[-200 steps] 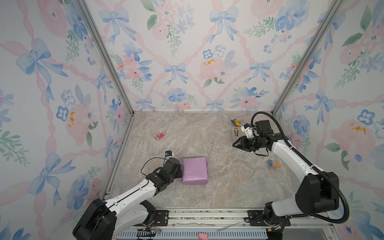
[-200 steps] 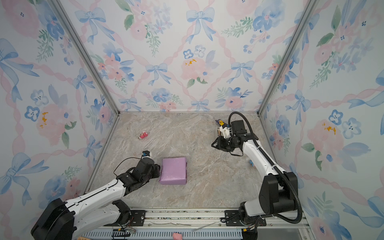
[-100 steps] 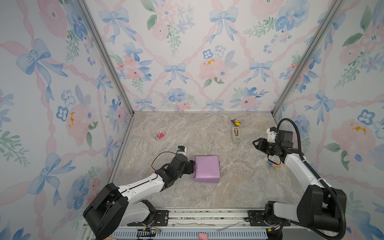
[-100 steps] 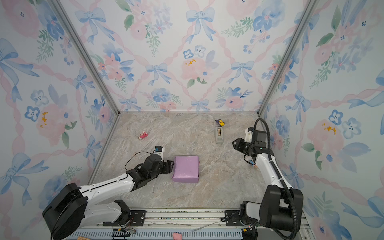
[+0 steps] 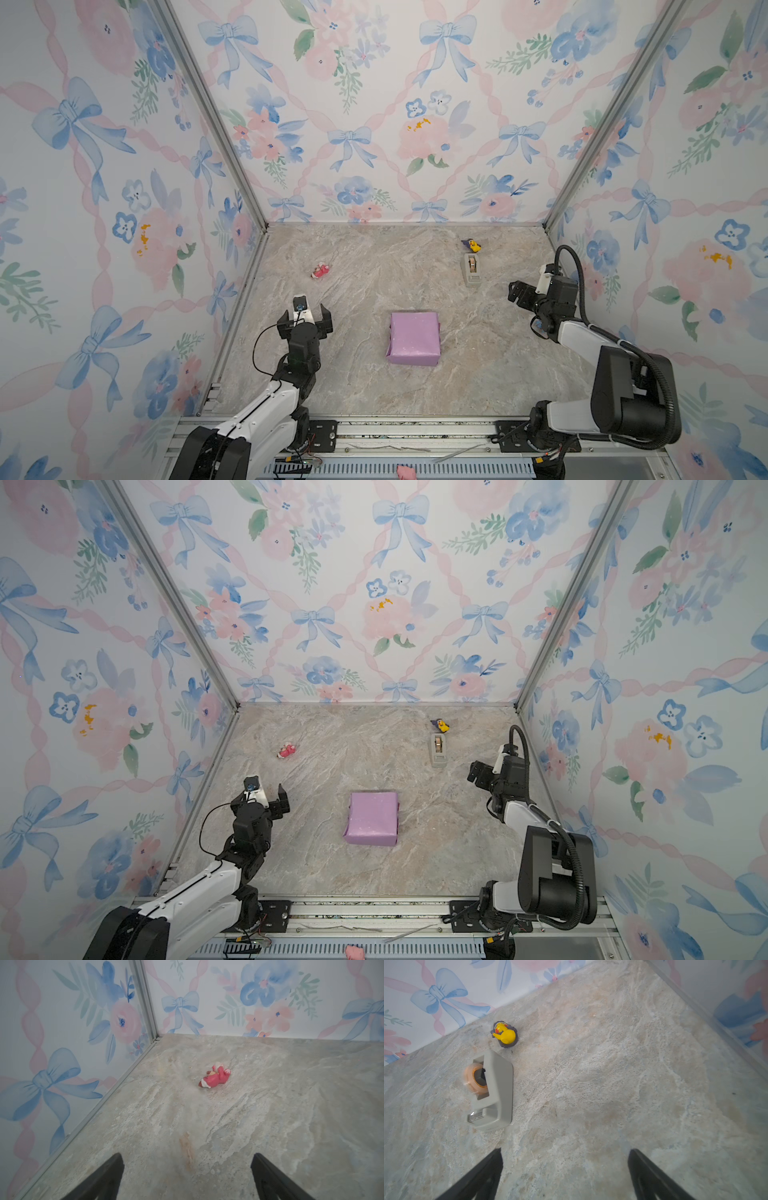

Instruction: Wrap the gift box in paper

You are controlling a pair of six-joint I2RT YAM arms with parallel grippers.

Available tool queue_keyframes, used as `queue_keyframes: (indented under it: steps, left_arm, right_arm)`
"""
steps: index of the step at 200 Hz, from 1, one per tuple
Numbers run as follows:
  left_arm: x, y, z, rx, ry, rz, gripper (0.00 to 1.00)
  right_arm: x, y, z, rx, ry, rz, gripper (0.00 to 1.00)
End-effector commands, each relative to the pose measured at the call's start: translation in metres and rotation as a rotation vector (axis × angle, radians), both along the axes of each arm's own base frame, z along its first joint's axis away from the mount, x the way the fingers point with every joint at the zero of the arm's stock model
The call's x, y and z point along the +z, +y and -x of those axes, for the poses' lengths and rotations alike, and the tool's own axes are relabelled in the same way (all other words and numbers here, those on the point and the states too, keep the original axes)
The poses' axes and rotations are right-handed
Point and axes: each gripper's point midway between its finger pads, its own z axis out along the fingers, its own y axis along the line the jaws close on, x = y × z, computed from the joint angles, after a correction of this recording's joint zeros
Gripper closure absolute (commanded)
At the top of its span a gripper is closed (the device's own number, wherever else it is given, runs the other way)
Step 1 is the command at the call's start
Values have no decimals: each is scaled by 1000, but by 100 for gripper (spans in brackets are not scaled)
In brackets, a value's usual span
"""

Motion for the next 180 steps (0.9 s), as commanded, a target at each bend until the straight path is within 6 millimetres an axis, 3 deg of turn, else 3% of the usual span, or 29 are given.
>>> queue_keyframes:
  steps: [1, 31, 53, 77, 84, 97, 110, 123, 180]
  left_arm:
    - [23, -2, -10, -53, -109, -16, 2]
    - [24, 2, -27, -90, -134, 14, 2]
    - [35, -4, -38, -163, -231, 41, 2]
    - [16, -15, -52, -234, -222, 19, 2]
    - [19, -18, -54, -253, -255, -4, 2]
    - [6, -15, -53, -245, -169, 35, 2]
    - [8, -7, -65, -220, -181, 58, 2]
    - [-9, -11, -81, -267, -62, 89, 2]
    - [-1, -5, -77, -208, -118, 62, 2]
  right_arm:
    - [17, 10, -10, 41, -125, 134, 4]
    - [15, 29, -10, 93, -192, 251, 4]
    - [4, 34, -13, 115, -217, 245, 4]
    - [-1, 44, -15, 167, -188, 271, 4]
    - [-3, 43, -14, 153, -196, 278, 4]
    - [-5, 39, -12, 125, -233, 277, 4]
    - [-6, 40, -11, 127, -232, 278, 4]
    - [-6, 40, -11, 129, -225, 279, 4]
    - [-6, 39, -11, 128, -225, 277, 4]
